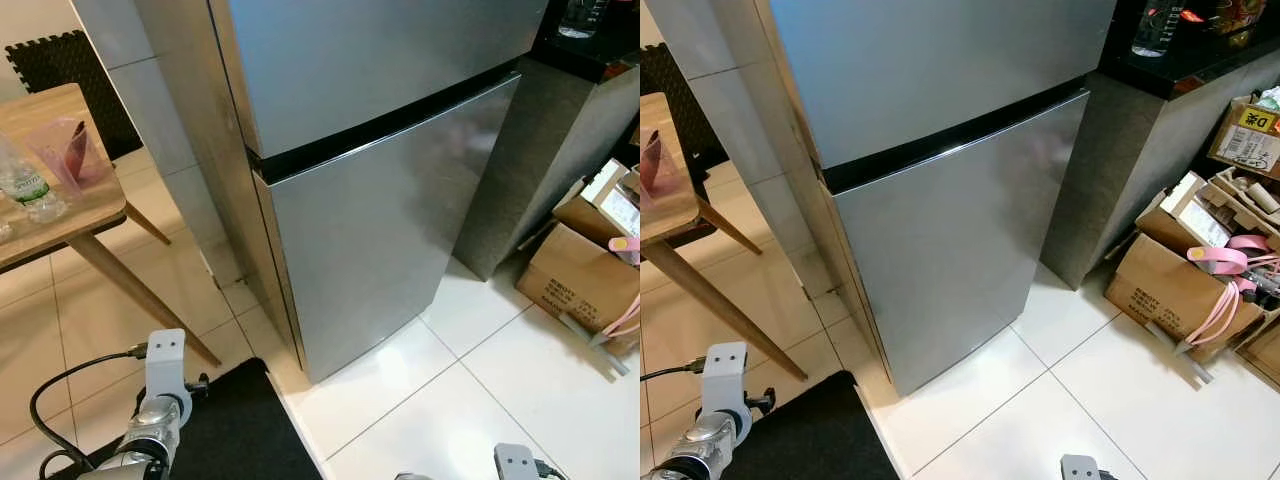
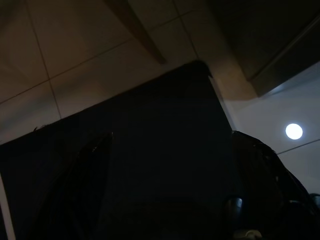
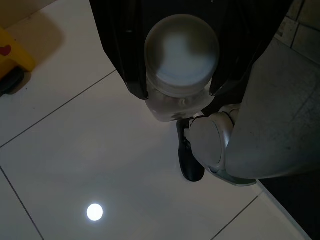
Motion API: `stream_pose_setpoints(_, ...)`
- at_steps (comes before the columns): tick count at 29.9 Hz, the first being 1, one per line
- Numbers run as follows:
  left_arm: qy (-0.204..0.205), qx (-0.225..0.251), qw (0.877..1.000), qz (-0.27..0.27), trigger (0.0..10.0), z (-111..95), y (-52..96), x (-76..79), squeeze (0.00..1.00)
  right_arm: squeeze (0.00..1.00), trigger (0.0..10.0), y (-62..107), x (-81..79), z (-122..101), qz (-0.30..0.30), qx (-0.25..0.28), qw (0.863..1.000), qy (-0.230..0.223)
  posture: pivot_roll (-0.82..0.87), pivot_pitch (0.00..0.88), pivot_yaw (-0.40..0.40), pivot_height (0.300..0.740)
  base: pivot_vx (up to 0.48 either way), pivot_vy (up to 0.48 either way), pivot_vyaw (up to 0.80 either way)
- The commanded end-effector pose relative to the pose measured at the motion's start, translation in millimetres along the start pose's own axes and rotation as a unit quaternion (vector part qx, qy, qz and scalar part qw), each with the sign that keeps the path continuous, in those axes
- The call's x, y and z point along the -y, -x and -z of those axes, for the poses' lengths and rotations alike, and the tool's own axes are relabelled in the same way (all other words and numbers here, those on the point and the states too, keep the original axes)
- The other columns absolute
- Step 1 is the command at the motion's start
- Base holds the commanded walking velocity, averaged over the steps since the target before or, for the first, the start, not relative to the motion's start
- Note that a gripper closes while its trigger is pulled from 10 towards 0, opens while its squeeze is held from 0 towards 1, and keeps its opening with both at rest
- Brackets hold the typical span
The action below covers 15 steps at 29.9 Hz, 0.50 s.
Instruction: Restocking fridge
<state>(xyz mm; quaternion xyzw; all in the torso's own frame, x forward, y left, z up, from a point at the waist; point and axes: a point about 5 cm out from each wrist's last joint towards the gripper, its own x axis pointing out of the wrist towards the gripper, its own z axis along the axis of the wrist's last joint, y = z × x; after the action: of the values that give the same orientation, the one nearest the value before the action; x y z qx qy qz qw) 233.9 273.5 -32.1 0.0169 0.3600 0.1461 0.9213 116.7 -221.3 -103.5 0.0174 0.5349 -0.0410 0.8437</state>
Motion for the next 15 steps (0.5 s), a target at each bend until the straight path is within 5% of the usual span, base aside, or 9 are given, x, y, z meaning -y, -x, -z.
stream_pose_setpoints(1,-0.001,-0.016,1.0,-0.016,10.0,7.9,2.0,-10.0,0.0,0.0,10.0,0.7,1.8,2.5,0.002,-0.004,1.0,-0.001,-0.09,0.079,0.032,0.74,0.0,0.0,0.0)
stream_pose_setpoints(11,-0.004,-0.039,0.999,0.001,10.0,19.4,3.6,-0.9,0.0,0.0,10.0,0.2,1.3,1.0,0.003,-0.004,1.0,0.001,-0.08,0.073,0.035,0.74,0.0,0.0,0.0)
stream_pose_setpoints(15,-0.081,-0.094,0.991,0.054,10.0,48.2,10.2,19.8,0.0,0.0,10.0,0.0,0.9,0.9,0.004,-0.008,1.0,0.005,-0.09,0.065,0.04,0.74,0.0,0.0,0.0)
